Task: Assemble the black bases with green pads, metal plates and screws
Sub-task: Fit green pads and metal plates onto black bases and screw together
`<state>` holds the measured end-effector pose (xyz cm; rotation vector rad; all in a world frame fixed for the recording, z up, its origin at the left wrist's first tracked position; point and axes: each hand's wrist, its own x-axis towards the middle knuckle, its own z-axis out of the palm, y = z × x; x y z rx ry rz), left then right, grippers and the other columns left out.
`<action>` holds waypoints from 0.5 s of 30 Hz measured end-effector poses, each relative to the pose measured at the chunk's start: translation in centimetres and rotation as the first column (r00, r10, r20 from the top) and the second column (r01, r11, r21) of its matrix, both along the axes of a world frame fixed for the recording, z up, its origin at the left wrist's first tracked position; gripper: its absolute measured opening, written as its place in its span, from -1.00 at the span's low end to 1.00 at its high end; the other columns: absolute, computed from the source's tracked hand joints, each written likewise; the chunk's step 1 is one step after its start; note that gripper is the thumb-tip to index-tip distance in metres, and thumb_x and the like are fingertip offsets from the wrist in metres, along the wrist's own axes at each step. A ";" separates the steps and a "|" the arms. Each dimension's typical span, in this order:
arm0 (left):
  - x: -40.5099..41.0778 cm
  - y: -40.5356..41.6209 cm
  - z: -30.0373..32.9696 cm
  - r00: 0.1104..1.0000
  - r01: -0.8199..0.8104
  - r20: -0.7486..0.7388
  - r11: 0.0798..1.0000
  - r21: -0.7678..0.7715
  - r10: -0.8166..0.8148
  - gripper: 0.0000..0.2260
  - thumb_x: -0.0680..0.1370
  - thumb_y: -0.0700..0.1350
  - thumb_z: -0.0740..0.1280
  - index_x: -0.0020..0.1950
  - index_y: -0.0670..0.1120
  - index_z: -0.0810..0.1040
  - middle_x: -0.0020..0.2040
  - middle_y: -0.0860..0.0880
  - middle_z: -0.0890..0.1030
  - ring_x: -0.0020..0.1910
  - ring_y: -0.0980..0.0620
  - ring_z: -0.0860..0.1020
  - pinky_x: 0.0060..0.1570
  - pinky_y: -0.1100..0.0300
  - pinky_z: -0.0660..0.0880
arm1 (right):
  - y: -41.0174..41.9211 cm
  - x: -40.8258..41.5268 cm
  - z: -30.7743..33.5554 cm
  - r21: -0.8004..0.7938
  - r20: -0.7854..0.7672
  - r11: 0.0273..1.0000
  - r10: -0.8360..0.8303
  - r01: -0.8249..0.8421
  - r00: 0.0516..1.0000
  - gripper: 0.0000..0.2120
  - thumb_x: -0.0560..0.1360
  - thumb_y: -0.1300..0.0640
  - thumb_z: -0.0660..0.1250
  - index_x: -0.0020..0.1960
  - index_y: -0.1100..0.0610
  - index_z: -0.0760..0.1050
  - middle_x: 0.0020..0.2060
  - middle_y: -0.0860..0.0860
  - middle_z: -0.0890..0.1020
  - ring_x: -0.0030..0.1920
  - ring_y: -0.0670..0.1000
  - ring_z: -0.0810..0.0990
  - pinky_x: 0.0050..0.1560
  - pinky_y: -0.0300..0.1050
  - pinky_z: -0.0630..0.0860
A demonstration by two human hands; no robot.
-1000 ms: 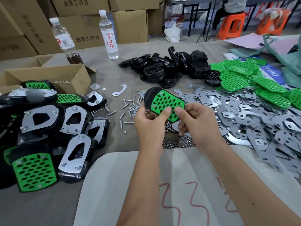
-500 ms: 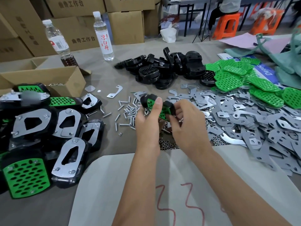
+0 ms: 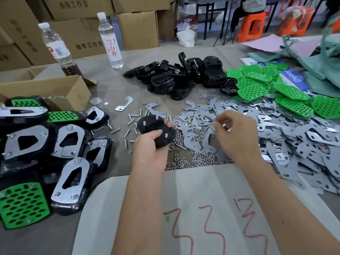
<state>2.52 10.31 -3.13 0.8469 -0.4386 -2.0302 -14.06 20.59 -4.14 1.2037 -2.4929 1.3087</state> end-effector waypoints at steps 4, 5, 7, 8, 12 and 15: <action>-0.8 0.3 0.0 1.000 0.018 -0.006 0.998 -0.060 -0.019 -0.57 0.59 -0.51 0.08 0.41 -0.32 0.48 0.16 -0.28 0.67 0.18 -0.15 0.67 -0.04 0.07 0.69 | -1.1 3.3 0.1 -0.167 0.420 0.954 0.297 -0.249 0.858 -0.84 0.63 0.05 0.39 -0.12 0.05 0.61 -0.39 -0.01 0.65 -0.50 -0.07 0.57 -0.45 -0.18 0.47; -1.0 0.5 0.0 0.999 0.033 0.016 0.995 -0.098 -0.032 -0.57 0.58 -0.50 0.11 0.41 -0.32 0.49 0.16 -0.28 0.67 0.13 -0.15 0.67 -0.01 0.07 0.68 | -1.4 4.2 0.0 -0.171 0.514 0.933 0.358 -0.316 0.780 -0.83 0.66 0.04 0.36 -0.09 0.06 0.60 -0.39 0.04 0.66 -0.54 -0.01 0.55 -0.49 -0.15 0.46; -1.2 1.1 0.1 0.994 0.068 0.091 0.981 -0.182 -0.052 -0.62 0.59 -0.47 0.16 0.36 -0.29 0.51 0.08 -0.26 0.67 0.01 -0.17 0.66 -0.05 0.03 0.63 | -1.8 5.2 -0.1 -0.181 0.603 0.903 0.415 -0.390 0.681 -0.82 0.68 0.04 0.32 -0.03 0.12 0.57 -0.41 0.08 0.65 -0.54 0.08 0.54 -0.50 -0.11 0.46; -1.3 1.4 0.1 0.991 0.089 0.120 0.971 -0.222 -0.064 -0.67 0.59 -0.46 0.19 0.30 -0.25 0.54 0.00 -0.23 0.68 -0.08 -0.17 0.65 -0.17 0.05 0.60 | -1.8 5.4 -0.2 -0.211 0.634 0.898 0.426 -0.385 0.645 -0.82 0.68 0.06 0.33 0.00 0.16 0.56 -0.40 0.09 0.65 -0.49 0.12 0.55 -0.47 -0.08 0.48; -2.0 2.1 0.0 0.958 0.126 0.285 0.917 -0.378 -0.014 -0.77 0.59 -0.41 0.32 0.08 -0.10 0.61 -0.07 -0.13 0.73 -0.11 -0.12 0.68 -0.16 0.01 0.60 | -1.5 5.2 0.1 -0.372 0.721 0.884 0.468 -0.284 0.511 -0.90 0.67 0.23 0.32 0.04 0.28 0.50 -0.21 0.15 0.67 -0.32 0.11 0.66 -0.42 -0.11 0.54; -2.4 2.4 -0.4 0.908 0.105 0.406 0.886 -0.451 0.099 -0.86 0.57 -0.31 0.43 0.06 -0.09 0.66 -0.02 -0.13 0.75 0.01 -0.19 0.71 0.14 -0.18 0.62 | -1.1 4.5 0.3 -0.398 0.705 0.882 0.469 -0.250 0.532 -0.87 0.65 0.29 0.34 0.12 0.36 0.47 -0.25 0.16 0.61 -0.41 0.01 0.59 -0.45 -0.17 0.49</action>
